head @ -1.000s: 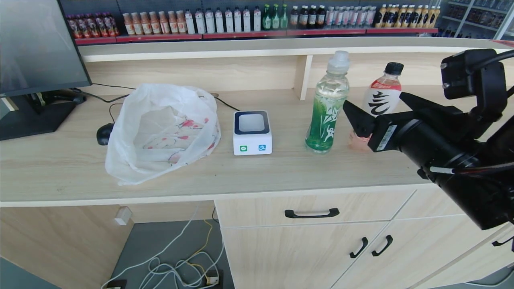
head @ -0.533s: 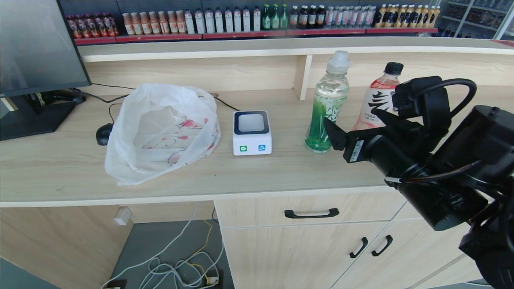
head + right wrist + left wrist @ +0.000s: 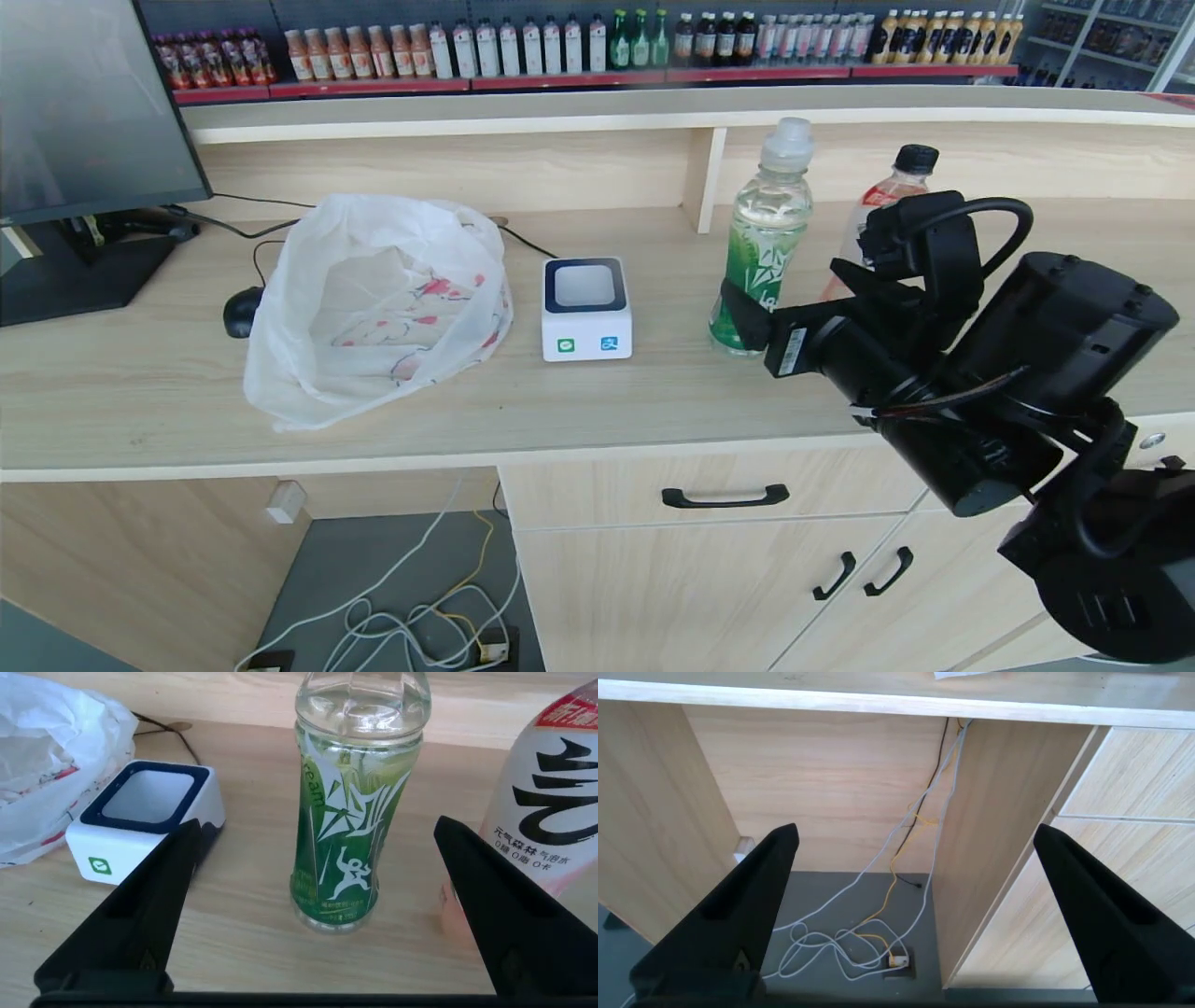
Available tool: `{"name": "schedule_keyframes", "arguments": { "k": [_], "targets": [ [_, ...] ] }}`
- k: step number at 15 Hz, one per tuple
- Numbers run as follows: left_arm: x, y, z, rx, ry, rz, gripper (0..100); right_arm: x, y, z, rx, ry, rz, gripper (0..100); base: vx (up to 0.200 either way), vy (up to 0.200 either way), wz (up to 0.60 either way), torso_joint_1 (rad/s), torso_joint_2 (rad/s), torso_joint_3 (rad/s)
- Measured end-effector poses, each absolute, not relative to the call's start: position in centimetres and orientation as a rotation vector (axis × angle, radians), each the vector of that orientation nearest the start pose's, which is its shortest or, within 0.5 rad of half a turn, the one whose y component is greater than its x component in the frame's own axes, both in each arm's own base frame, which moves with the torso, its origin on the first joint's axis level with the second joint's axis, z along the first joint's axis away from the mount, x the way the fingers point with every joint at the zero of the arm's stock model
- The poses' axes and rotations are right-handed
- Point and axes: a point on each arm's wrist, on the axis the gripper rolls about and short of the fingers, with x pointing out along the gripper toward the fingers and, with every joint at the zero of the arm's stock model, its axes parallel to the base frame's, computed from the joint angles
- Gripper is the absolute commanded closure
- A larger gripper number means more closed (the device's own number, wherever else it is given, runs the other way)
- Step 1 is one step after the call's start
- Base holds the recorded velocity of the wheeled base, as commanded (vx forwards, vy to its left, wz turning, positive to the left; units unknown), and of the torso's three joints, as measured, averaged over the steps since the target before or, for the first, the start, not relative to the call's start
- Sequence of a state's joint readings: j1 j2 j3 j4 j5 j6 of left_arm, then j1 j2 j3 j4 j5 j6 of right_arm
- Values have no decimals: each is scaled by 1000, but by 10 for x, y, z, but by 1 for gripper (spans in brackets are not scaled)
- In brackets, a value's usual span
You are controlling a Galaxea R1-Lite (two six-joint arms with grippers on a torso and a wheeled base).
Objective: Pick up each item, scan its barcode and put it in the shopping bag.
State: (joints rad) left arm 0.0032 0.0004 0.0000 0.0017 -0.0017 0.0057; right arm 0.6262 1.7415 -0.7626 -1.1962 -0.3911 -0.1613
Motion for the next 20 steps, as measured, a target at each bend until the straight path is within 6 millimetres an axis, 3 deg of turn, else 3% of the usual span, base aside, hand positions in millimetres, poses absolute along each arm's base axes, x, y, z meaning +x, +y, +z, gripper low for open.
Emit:
{"name": "schedule_keyframes", "arguments": {
  "k": [7,20],
  "targets": [
    [-23,0,75,6,2,1,0,282,185,215,-30,-226,199,0,0,0,0,0,0,0],
    [-23,0,75,6,2,1,0,308,182,201,-48,-202,149,0,0,0,0,0,0,0]
  ]
}}
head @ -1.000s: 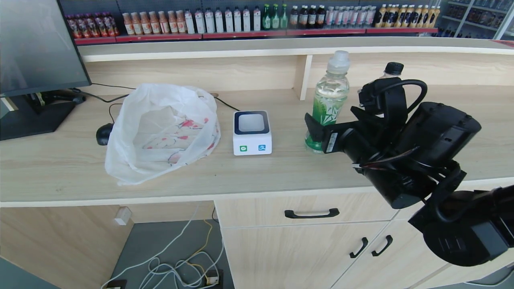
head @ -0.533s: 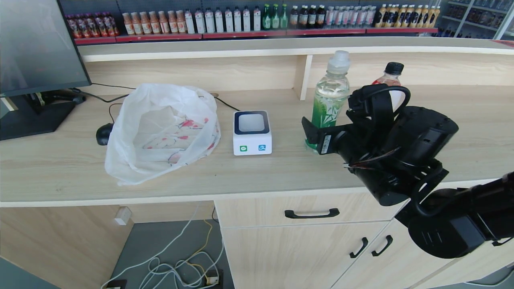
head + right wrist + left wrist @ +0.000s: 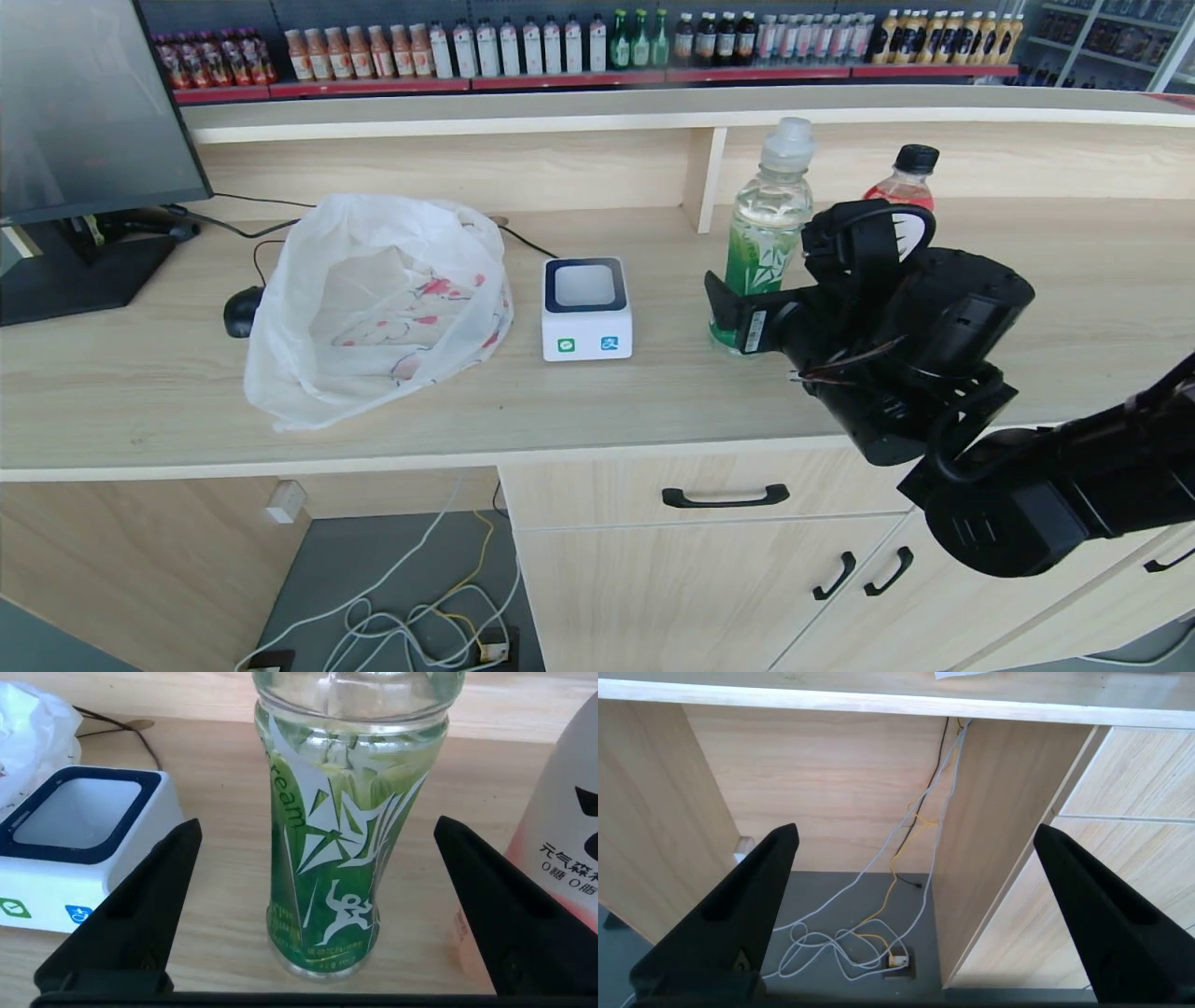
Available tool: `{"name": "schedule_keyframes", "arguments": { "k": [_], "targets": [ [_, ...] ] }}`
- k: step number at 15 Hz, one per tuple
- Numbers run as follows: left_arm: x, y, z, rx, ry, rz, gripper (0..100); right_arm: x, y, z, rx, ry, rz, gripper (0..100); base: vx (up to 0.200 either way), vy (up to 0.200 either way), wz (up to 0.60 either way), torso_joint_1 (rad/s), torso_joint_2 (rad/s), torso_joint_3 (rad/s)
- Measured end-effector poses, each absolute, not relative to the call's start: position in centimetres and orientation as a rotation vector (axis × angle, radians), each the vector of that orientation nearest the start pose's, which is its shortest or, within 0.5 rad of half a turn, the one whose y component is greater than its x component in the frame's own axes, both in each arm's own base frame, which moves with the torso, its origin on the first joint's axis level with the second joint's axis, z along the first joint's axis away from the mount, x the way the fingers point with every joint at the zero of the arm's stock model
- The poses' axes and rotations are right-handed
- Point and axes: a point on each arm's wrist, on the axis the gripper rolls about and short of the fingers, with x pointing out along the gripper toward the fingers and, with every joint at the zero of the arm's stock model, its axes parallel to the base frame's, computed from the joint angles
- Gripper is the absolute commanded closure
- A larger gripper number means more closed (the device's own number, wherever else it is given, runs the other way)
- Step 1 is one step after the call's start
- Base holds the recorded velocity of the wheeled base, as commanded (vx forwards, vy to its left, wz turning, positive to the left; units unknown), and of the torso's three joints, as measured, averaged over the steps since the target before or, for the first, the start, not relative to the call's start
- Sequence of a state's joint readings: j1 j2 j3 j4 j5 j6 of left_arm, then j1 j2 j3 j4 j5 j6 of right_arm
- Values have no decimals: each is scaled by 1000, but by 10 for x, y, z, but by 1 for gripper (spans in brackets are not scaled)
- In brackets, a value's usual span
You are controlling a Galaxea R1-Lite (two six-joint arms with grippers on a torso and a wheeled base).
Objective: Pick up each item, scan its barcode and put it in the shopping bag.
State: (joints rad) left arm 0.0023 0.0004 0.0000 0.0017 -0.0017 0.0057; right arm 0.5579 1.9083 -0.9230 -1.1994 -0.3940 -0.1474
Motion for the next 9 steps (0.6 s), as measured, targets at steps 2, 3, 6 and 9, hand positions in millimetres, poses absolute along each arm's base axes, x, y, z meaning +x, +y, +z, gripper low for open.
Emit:
{"name": "schedule_keyframes", "arguments": {
  "k": [2,3,6,9],
  "targets": [
    [-23,0,75,6,2,1,0,314,179,199,-47,-207,133,0,0,0,0,0,0,0],
    [-23,0,75,6,2,1,0,316,179,198,-46,-210,131,0,0,0,0,0,0,0],
    [-23,0,75,6,2,1,0,324,182,200,-38,-228,127,0,0,0,0,0,0,0],
    [-23,0,75,6,2,1,0,333,186,202,-31,-247,125,0,0,0,0,0,0,0]
  ]
}}
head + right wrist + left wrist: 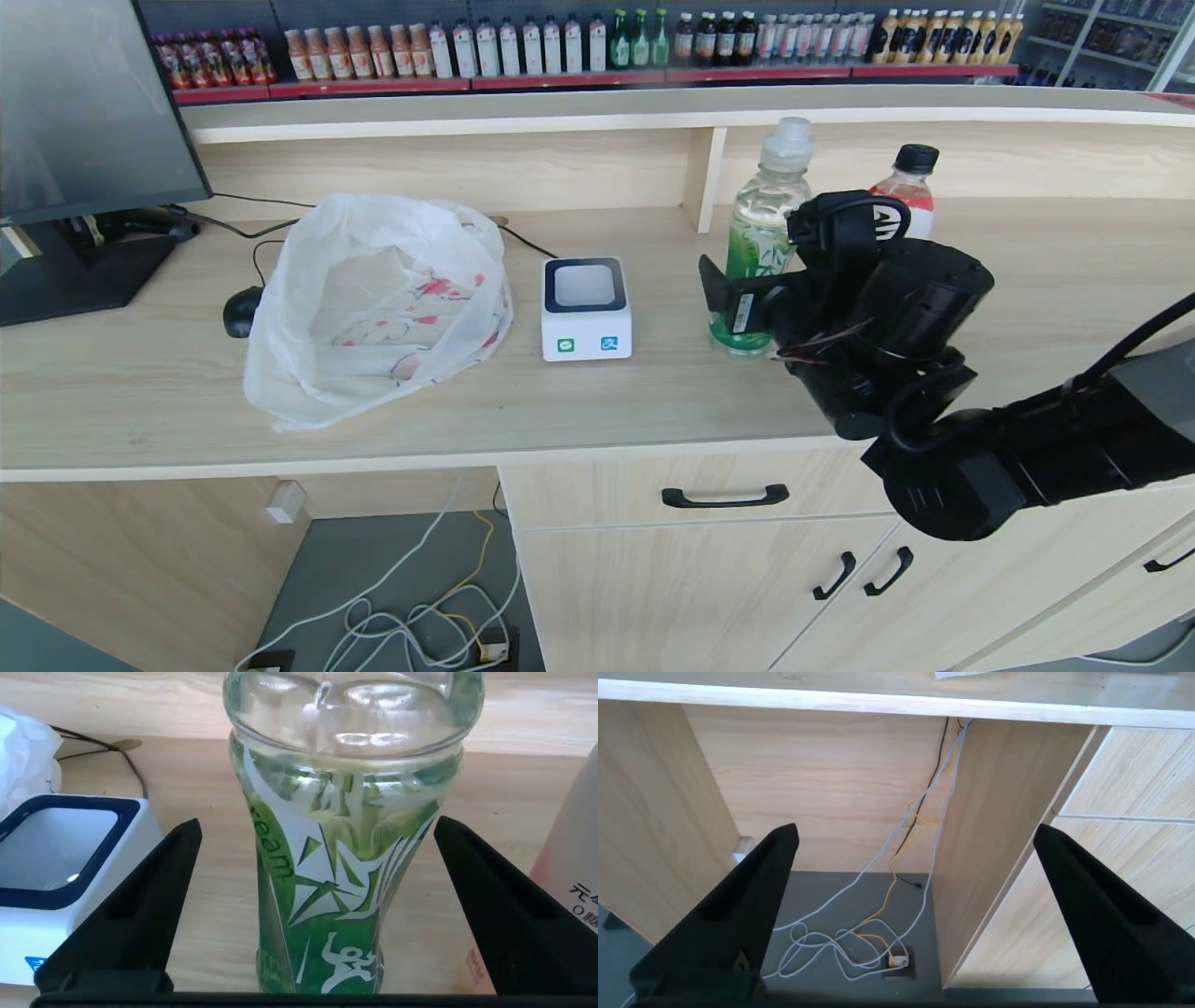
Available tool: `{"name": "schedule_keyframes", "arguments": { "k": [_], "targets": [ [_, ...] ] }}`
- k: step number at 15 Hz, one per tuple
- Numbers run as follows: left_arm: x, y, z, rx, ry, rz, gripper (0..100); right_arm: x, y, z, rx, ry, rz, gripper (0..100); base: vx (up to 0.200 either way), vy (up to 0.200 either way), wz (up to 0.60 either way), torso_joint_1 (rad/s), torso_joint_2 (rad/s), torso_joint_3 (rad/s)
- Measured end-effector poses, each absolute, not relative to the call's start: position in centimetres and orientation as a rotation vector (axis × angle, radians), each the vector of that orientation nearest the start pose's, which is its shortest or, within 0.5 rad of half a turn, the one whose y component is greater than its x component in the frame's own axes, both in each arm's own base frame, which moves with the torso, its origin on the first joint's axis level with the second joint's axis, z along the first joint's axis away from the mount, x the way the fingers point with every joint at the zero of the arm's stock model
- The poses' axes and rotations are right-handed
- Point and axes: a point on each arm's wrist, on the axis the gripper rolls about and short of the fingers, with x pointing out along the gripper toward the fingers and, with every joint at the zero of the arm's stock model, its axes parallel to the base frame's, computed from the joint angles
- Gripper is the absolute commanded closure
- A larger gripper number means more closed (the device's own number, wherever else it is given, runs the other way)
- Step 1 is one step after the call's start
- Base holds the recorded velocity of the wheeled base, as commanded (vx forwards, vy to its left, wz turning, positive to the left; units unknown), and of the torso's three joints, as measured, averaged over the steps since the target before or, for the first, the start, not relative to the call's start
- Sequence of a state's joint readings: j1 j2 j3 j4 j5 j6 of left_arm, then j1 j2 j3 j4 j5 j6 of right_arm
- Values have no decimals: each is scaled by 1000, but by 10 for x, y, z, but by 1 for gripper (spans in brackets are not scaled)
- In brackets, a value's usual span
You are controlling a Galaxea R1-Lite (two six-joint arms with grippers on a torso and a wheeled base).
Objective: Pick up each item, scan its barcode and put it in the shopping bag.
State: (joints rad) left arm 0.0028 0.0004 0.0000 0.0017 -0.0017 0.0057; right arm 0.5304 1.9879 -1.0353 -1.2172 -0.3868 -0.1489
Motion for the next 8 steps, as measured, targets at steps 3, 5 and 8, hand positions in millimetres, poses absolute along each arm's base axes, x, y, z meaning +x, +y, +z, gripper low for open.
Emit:
{"name": "schedule_keyframes", "arguments": {
  "k": [3,5,8],
  "targets": [
    [-23,0,75,6,2,1,0,341,183,201,-33,-250,111,0,0,0,0,0,0,0],
    [-23,0,75,6,2,1,0,344,182,199,-35,-249,110,0,0,0,0,0,0,0],
    [-23,0,75,6,2,1,0,351,182,199,-35,-258,114,0,0,0,0,0,0,0]
  ]
}}
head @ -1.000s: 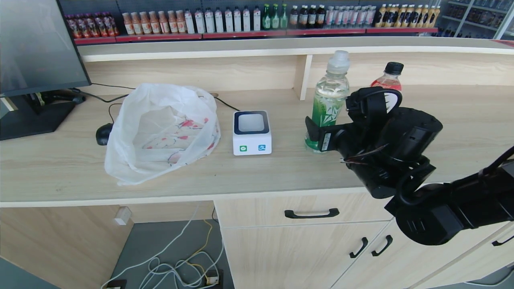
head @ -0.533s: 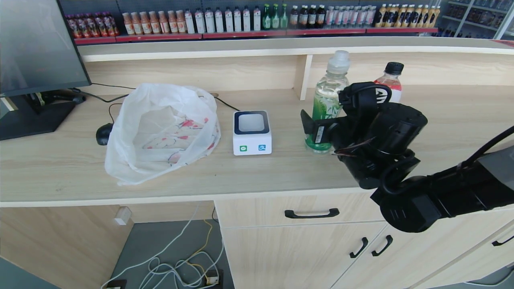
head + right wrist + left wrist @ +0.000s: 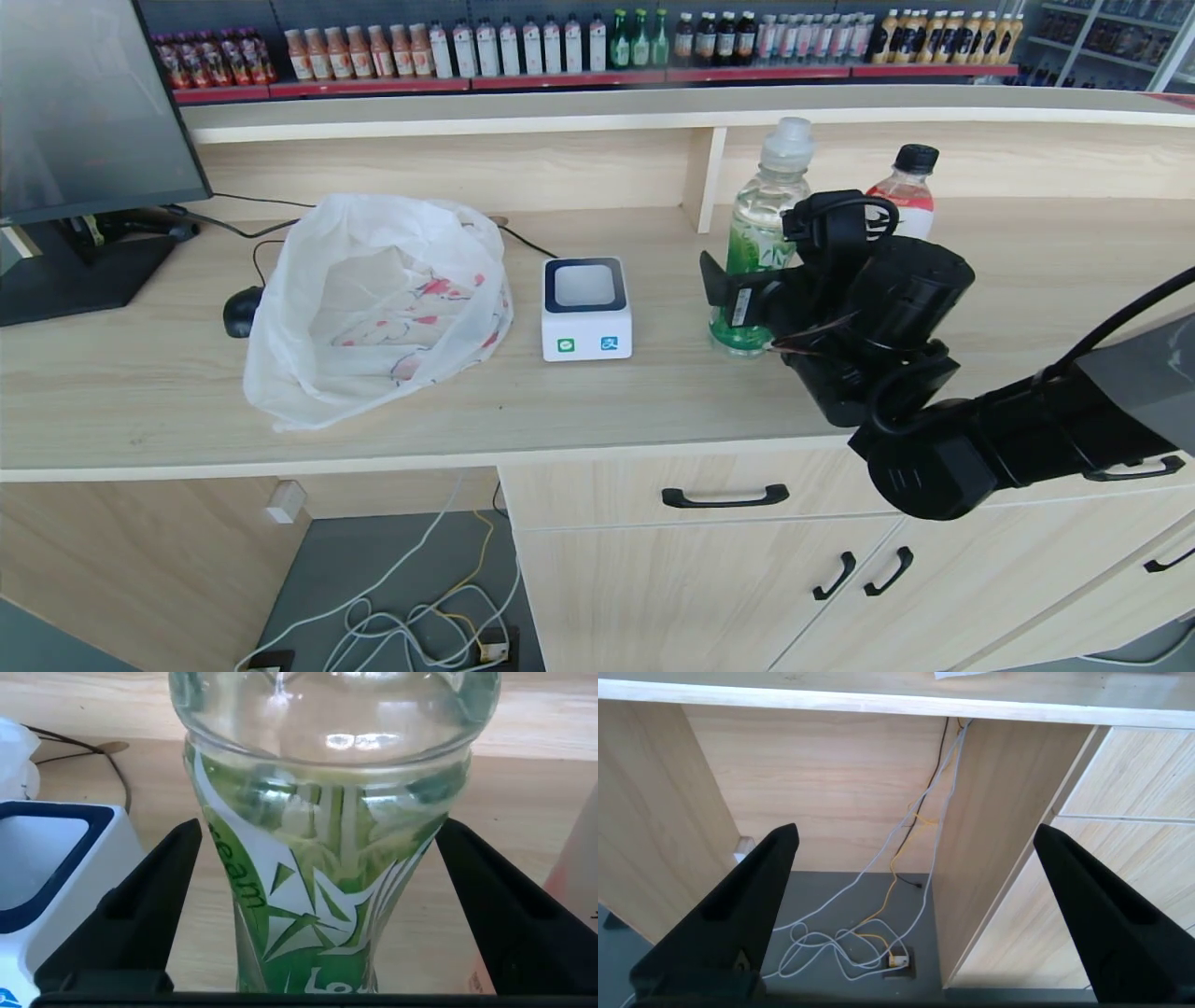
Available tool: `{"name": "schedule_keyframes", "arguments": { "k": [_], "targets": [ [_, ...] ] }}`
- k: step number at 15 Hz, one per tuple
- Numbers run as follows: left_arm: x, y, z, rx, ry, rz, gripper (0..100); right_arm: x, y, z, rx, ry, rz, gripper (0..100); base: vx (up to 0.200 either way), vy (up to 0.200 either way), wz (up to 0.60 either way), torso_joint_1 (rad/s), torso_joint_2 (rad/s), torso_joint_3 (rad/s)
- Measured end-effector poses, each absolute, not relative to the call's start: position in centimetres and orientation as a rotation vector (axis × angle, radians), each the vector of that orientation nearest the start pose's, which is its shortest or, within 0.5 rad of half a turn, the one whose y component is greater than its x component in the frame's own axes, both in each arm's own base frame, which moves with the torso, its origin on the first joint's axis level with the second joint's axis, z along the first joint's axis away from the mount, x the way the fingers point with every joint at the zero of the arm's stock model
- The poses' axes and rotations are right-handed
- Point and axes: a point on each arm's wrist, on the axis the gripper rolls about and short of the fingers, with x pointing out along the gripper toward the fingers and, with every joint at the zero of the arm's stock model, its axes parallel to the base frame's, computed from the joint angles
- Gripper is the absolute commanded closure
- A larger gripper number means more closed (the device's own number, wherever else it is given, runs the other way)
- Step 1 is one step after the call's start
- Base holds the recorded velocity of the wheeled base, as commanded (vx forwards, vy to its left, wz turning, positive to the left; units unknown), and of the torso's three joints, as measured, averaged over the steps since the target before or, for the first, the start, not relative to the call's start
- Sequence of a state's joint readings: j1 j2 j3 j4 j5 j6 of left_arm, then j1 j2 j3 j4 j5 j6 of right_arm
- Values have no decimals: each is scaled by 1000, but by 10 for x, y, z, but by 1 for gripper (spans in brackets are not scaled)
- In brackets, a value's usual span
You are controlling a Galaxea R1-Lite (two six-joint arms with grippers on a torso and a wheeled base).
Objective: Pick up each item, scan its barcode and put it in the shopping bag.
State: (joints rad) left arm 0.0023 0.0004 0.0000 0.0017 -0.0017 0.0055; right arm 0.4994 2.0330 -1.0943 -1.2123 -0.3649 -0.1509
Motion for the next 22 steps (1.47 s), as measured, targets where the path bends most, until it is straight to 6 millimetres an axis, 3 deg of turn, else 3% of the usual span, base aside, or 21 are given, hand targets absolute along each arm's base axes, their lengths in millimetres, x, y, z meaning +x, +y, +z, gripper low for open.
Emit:
{"name": "schedule_keyframes", "arguments": {
  "k": [13,14,22],
  "targets": [
    [-23,0,75,6,2,1,0,369,180,204,-31,-286,104,0,0,0,0,0,0,0],
    [-23,0,75,6,2,1,0,369,179,204,-32,-287,102,100,0,0,0,0,0,0],
    [-23,0,75,6,2,1,0,370,179,208,-24,-301,98,100,0,0,0,0,0,0]
  ]
}}
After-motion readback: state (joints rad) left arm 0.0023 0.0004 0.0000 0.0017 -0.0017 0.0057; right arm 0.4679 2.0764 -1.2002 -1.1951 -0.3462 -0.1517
